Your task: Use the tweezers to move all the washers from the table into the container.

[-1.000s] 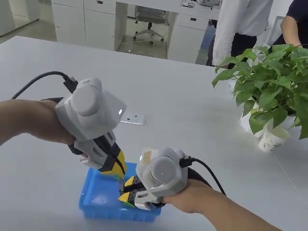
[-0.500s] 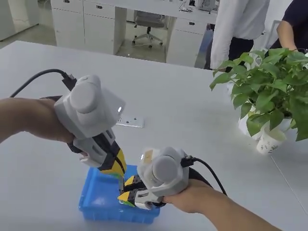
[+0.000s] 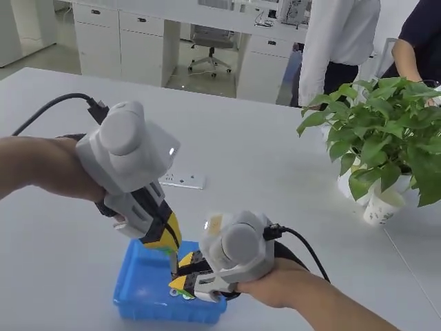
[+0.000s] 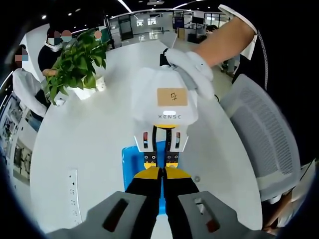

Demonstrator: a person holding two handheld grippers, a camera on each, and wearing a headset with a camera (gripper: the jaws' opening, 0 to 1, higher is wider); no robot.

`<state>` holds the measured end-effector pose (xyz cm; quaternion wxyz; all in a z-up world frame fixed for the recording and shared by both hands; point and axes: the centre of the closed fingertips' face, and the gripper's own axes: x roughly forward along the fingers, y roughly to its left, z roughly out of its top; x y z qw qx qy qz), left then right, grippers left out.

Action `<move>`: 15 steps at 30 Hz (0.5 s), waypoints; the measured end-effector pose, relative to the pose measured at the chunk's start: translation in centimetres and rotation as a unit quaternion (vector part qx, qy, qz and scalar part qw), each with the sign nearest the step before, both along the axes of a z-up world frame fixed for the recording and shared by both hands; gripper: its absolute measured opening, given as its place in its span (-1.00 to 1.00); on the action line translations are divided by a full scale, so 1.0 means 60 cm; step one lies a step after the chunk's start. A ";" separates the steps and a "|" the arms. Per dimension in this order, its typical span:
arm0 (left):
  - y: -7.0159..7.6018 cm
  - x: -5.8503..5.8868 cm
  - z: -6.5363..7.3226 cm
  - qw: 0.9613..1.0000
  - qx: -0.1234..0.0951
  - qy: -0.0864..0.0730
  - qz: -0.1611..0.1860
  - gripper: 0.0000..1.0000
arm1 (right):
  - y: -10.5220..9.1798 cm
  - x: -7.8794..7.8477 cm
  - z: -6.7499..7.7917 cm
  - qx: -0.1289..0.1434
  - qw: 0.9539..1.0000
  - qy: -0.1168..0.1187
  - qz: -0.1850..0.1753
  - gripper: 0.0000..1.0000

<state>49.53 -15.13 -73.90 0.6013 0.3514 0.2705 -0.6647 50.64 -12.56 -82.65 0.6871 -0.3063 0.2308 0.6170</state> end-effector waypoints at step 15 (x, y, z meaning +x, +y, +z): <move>0.008 -0.030 0.025 1.000 0.005 -0.002 0.001 -0.92 | 0.010 -0.029 0.025 0.003 1.000 -0.008 0.007 -0.78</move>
